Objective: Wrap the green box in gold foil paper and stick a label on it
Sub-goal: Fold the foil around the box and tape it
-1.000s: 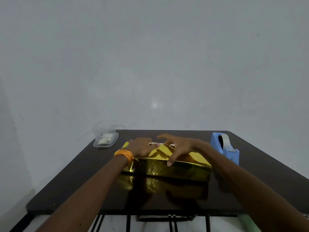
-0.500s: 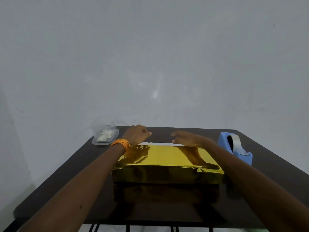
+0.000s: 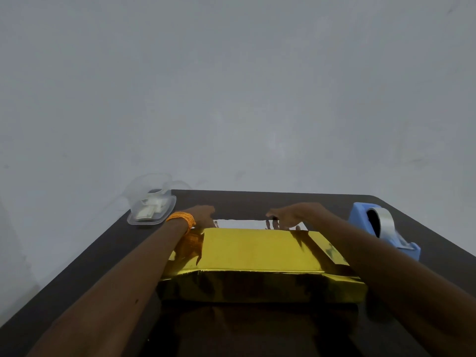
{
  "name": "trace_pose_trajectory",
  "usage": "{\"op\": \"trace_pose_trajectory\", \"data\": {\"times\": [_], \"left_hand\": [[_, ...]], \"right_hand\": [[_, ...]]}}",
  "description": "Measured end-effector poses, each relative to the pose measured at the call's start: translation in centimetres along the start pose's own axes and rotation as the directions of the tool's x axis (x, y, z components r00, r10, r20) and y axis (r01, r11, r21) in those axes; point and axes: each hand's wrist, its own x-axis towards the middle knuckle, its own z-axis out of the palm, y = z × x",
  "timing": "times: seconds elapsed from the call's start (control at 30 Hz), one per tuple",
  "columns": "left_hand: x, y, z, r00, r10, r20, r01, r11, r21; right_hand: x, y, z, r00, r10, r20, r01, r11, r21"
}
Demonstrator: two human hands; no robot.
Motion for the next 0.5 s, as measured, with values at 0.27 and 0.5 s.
{"op": "trace_pose_trajectory", "data": {"times": [0.27, 0.5], "left_hand": [[-0.2, -1.5, 0.1, 0.985, 0.016, -0.171, -0.025, 0.998, -0.049], [-3.9, -1.3, -2.6, 0.871, 0.071, -0.486, -0.209, 0.949, -0.235]], "right_hand": [[-0.8, -0.5, 0.3, 0.973, -0.035, -0.228, -0.003, 0.986, -0.165], [-5.2, -0.1, -0.8, 0.802, -0.126, -0.584, 0.092, 0.992, -0.088]]}}
